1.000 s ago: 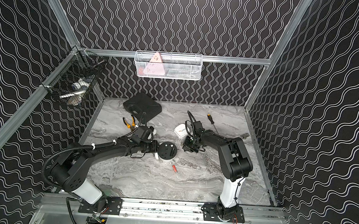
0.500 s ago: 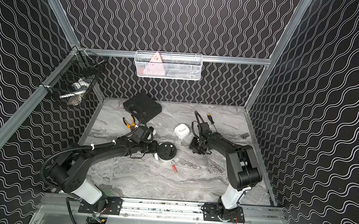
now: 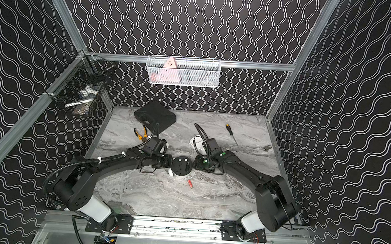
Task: Insert the battery into the alarm
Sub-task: Pick up the battery at the center of the board.
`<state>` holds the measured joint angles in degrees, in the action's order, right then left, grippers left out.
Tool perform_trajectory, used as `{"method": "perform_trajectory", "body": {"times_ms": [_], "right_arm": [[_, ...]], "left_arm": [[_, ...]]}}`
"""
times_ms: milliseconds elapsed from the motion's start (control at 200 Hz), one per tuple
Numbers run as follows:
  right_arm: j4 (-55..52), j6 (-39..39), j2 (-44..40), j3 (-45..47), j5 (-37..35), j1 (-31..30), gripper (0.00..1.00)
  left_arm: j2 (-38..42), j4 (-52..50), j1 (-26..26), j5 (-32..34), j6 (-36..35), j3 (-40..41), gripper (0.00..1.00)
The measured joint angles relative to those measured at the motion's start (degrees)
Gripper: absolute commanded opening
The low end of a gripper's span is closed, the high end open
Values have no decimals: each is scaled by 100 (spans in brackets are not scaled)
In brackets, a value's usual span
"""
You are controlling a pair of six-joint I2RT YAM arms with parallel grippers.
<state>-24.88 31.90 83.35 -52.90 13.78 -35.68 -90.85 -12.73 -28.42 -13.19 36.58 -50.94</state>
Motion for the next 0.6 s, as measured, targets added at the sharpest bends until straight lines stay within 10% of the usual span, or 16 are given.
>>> {"method": "perform_trajectory", "body": {"times_ms": [595], "right_arm": [[153, -107, 55, 610, -1169, -1547, 45]], "left_arm": [[824, -243, 708, -90, 385, 168, 66]]}}
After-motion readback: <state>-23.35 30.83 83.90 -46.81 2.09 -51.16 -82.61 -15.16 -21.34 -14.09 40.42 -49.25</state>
